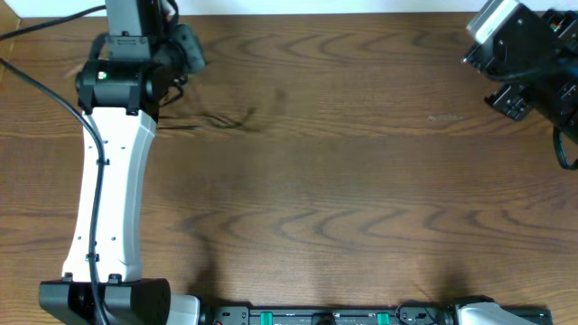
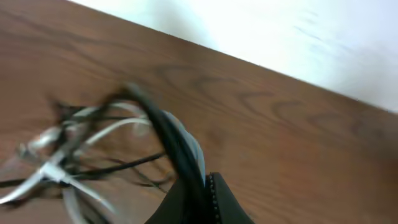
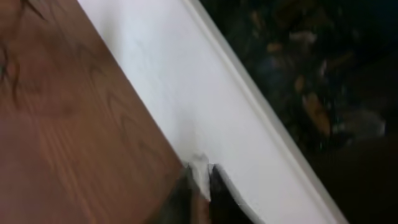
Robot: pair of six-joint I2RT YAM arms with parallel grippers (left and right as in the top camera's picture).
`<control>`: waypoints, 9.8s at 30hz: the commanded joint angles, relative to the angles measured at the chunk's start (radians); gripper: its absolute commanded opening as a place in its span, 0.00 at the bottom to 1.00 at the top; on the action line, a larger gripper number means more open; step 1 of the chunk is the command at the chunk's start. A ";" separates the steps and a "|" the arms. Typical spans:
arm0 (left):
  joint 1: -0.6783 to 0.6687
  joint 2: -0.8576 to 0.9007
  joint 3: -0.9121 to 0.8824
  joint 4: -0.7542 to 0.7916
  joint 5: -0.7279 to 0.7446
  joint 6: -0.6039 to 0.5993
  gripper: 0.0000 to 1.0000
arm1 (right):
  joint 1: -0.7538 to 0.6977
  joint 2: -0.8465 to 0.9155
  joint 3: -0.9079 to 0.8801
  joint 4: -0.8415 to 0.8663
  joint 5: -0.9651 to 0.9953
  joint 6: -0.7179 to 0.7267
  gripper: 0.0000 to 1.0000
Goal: Untangle cables
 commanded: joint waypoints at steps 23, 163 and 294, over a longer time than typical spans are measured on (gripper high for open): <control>-0.272 -0.237 0.109 -0.034 0.477 0.128 0.08 | 0.013 0.257 0.003 -0.122 -0.472 0.416 0.82; -0.224 -0.159 0.252 0.046 0.613 0.066 0.08 | 0.103 0.461 0.001 -0.352 -0.365 -0.063 0.01; -0.351 -0.010 0.250 -0.283 0.520 0.524 0.40 | 0.014 0.191 0.007 0.247 -0.763 0.525 0.01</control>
